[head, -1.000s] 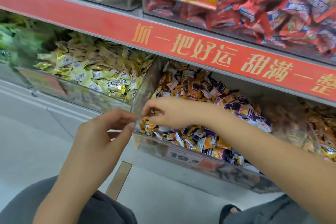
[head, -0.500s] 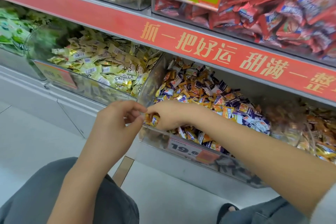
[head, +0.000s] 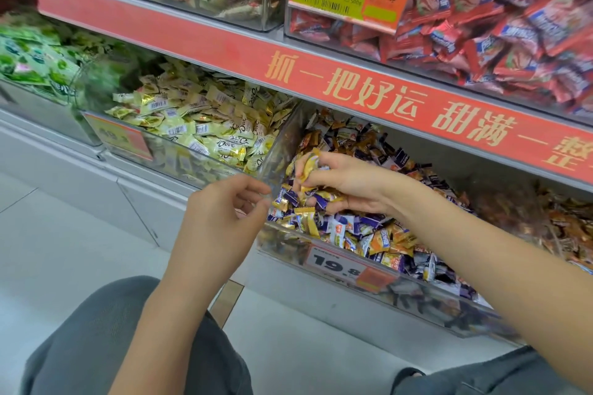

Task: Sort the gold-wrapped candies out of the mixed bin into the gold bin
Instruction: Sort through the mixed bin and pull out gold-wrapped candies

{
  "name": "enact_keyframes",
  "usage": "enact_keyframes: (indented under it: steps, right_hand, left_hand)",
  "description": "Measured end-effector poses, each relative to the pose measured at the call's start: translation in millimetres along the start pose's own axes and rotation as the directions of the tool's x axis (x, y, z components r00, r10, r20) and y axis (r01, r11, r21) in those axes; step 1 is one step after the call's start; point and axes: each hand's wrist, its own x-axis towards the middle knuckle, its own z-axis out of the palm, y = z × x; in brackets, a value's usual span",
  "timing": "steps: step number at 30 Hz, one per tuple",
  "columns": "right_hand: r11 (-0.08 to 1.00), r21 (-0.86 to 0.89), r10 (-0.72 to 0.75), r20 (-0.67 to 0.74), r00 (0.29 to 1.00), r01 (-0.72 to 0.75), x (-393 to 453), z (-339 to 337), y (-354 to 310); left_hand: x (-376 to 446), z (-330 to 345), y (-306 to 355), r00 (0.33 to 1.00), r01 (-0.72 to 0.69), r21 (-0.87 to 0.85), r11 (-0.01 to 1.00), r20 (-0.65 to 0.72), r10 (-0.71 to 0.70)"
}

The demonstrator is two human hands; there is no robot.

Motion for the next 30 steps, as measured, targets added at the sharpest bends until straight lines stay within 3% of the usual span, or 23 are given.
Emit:
enact_keyframes:
  steps: [3, 6, 9, 12, 16, 21, 24, 30]
  right_hand:
    - [0.94, 0.34, 0.024, -0.027, 0.999, -0.013, -8.4, -1.7, 3.6]
    - [0.752, 0.658, 0.04, -0.012, 0.999, -0.023, -16.0, -0.6, 7.5]
    - [0.56, 0.827, -0.08, 0.113, 0.99, -0.049, -20.2, 1.7, 10.9]
    - [0.486, 0.87, -0.175, 0.19, 0.966, -0.083, -24.4, 0.8, 13.4]
    - [0.442, 0.893, -0.131, 0.155, 0.979, -0.083, -31.8, -5.3, 12.2]
    - [0.525, 0.851, -0.009, 0.001, 1.0, 0.004, -36.6, -3.8, 11.1]
    - [0.522, 0.853, -0.007, -0.019, 1.0, 0.02, -37.6, -2.8, 12.3]
    - [0.631, 0.775, 0.025, -0.033, 0.999, 0.01, -44.9, -7.2, 13.2]
  left_hand:
    - [-1.5, 8.8, 9.4, 0.997, -0.04, 0.022, 0.999, -0.067, 0.042]
    - [0.6, 24.5, 17.4, 0.994, -0.107, 0.024, 0.994, 0.009, 0.107]
    - [8.1, 40.0, 22.9, 0.985, -0.124, 0.033, 0.992, 0.124, 0.119]
    - [15.6, 49.0, 24.3, 0.96, -0.013, -0.083, 0.996, 0.278, 0.036]
    - [21.3, 53.2, 23.1, 0.946, 0.181, -0.242, 0.953, 0.308, -0.101]
    - [21.3, 49.1, 35.7, 0.904, 0.352, -0.42, 0.837, 0.383, -0.188]
    - [22.5, 48.5, 35.4, 0.886, 0.361, -0.369, 0.857, 0.422, -0.192]
    - [23.8, 43.6, 31.2, 0.891, 0.371, -0.399, 0.838, 0.408, -0.2]
